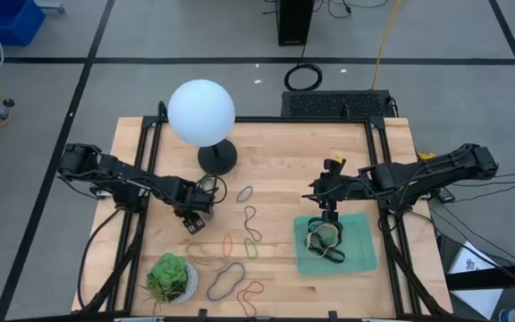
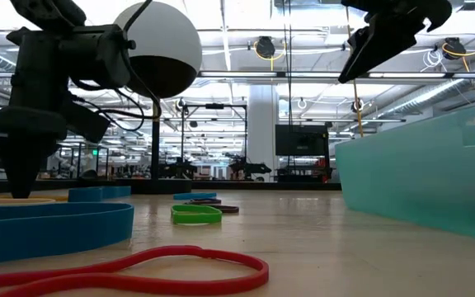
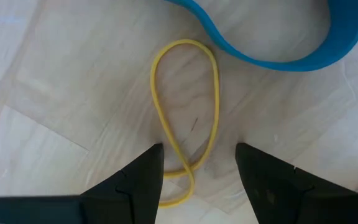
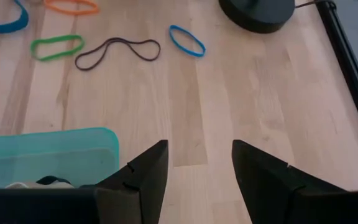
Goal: Pick and place rubber bands into bin
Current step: Put the yellow rubber band into the green bin
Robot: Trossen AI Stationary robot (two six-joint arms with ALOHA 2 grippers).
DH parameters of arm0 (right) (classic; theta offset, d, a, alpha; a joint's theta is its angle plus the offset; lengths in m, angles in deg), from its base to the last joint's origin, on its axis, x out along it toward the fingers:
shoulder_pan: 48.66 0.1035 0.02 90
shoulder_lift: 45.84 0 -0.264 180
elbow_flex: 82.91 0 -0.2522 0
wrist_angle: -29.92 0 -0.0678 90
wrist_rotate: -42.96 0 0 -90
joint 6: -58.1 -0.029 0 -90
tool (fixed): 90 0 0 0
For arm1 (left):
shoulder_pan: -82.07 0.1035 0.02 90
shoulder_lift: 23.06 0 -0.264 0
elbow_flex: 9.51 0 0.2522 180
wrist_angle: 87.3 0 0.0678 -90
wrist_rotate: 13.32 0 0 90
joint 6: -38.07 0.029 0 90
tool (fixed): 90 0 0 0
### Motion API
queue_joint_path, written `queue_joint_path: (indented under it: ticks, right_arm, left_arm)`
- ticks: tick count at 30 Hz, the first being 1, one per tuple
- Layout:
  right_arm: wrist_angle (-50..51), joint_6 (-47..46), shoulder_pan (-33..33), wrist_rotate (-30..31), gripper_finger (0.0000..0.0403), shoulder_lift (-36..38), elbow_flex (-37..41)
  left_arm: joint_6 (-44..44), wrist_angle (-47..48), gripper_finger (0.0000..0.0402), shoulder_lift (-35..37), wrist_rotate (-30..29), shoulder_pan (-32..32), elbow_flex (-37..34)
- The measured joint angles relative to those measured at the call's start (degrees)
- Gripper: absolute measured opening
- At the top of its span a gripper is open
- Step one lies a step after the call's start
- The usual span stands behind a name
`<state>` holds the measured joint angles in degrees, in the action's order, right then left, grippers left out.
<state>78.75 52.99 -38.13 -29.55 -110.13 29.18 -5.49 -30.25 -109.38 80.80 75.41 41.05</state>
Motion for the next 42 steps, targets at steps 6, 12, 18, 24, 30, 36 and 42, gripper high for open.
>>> queue_joint_path:
  ticks: [6,12,18,24,30,36,42]
  right_arm:
    - [-0.1,0.0,0.0,0.2,0.0171,0.0,0.0]
    - [-0.1,0.0,0.0,0.2,0.0171,0.0,0.0]
    - [-0.1,0.0,0.0,0.2,0.0171,0.0,0.0]
    - [-0.1,0.0,0.0,0.3,0.017,0.0,0.0]
    - [-0.1,0.0,0.0,0.3,0.0171,0.0,0.0]
    - [-0.2,-0.2,0.0,0.3,0.0168,0.0,0.0]
    - [-0.5,-0.2,0.0,0.3,0.017,0.0,0.0]
  left_arm:
    - [0.5,-0.1,0.0205,1.5,-0.7,0.0,-0.5]
    - [-0.1,-0.2,0.0147,1.5,-0.8,0.0,-0.5]
    - [-0.5,-0.3,0.0075,1.5,-0.8,0.0,-0.4]
    - [0.5,-0.4,0.0012,1.5,-1.1,-0.3,-0.4]
    - [2.6,-0.2,0.0005,1.6,-1.1,-0.7,-0.4]
    - [3.0,3.2,0.0003,4.7,-2.1,-1.8,1.7]
    - [4.5,3.6,0.0002,9.5,-2.1,-2.9,5.5]
